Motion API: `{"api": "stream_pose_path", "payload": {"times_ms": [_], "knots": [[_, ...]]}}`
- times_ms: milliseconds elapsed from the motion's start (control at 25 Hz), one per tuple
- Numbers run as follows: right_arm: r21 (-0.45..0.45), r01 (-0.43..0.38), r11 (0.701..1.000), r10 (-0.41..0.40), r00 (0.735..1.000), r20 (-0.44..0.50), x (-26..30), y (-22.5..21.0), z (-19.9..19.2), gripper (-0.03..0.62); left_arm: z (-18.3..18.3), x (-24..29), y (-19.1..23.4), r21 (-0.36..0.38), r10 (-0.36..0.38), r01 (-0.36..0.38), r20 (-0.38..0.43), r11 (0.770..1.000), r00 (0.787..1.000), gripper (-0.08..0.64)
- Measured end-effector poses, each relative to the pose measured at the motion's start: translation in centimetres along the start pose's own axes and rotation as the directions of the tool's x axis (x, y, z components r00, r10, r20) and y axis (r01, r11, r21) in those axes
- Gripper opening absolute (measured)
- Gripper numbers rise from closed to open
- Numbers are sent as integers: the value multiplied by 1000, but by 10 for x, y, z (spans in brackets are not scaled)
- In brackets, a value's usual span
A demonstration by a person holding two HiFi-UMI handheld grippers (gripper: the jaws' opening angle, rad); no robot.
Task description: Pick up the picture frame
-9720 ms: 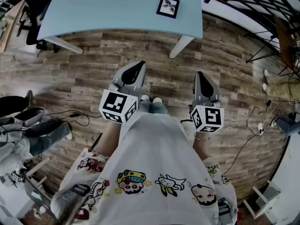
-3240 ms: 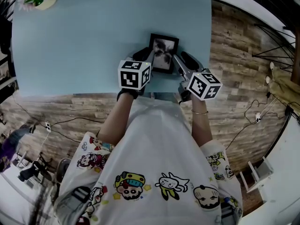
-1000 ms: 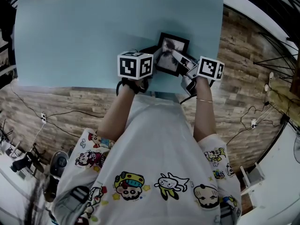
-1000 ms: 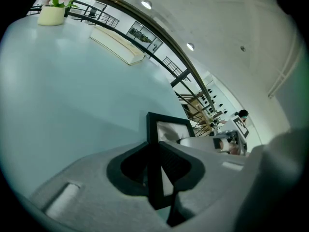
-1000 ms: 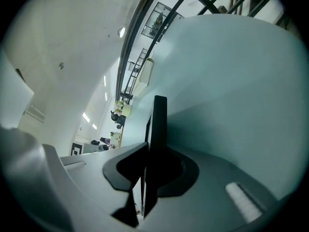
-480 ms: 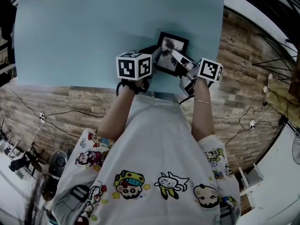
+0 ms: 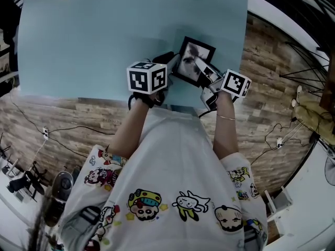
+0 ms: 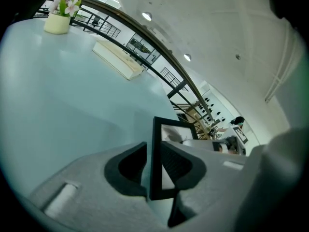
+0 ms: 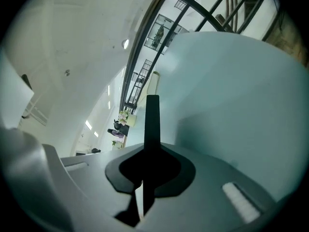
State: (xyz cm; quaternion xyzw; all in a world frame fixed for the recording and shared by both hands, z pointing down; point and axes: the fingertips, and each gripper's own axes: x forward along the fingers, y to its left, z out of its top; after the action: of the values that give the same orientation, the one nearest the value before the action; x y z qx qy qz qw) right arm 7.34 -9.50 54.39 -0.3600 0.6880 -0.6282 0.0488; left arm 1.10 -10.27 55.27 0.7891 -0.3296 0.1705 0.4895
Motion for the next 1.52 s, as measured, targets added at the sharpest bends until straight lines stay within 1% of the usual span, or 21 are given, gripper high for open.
{"api": "stream_pose_path", "payload": {"times_ms": [120, 280, 440, 560, 720, 800, 1000, 1080, 1160, 1320, 1520], "knots": [[-37, 5, 999, -4, 1000, 19, -5, 10, 8, 22, 11, -9, -7, 39, 0, -1, 30, 999, 1000, 89], [-78, -10, 997, 14, 999, 51, -14, 27, 19, 23, 27, -21, -20, 101, -5, -2, 64, 995, 998, 87], [-142, -16, 990, 26, 997, 68, -22, 48, 30, 22, 46, -33, -34, 160, -19, 2, 106, 987, 994, 87], [-192, -11, 981, 29, 995, 90, -31, 62, 37, 23, 59, -44, -47, 216, -25, -6, 144, 976, 989, 87], [-253, 4, 968, 31, 990, 135, -53, 81, 45, 23, 72, -59, -70, 298, -35, -24, 192, 954, 981, 84], [-295, 18, 955, 31, 986, 161, -62, 91, 51, 23, 77, -68, -80, 330, -46, -28, 215, 943, 976, 82], [-418, 68, 906, 29, 975, 221, -86, 118, 63, 23, 87, -88, -104, 396, -72, -39, 263, 917, 962, 67], [-465, 94, 880, 23, 971, 240, -94, 129, 66, 23, 91, -95, -112, 417, -82, -46, 283, 908, 956, 59], [-515, 123, 848, 17, 966, 259, -101, 140, 70, 23, 96, -101, -120, 436, -90, -54, 302, 898, 949, 52], [-613, 186, 767, 7, 954, 299, -112, 159, 75, 23, 103, -111, -129, 474, -102, -74, 336, 878, 936, 28], [-709, 277, 648, -5, 933, 360, -127, 178, 76, 23, 108, -126, -141, 514, -100, -126, 389, 849, 916, 6]]}}
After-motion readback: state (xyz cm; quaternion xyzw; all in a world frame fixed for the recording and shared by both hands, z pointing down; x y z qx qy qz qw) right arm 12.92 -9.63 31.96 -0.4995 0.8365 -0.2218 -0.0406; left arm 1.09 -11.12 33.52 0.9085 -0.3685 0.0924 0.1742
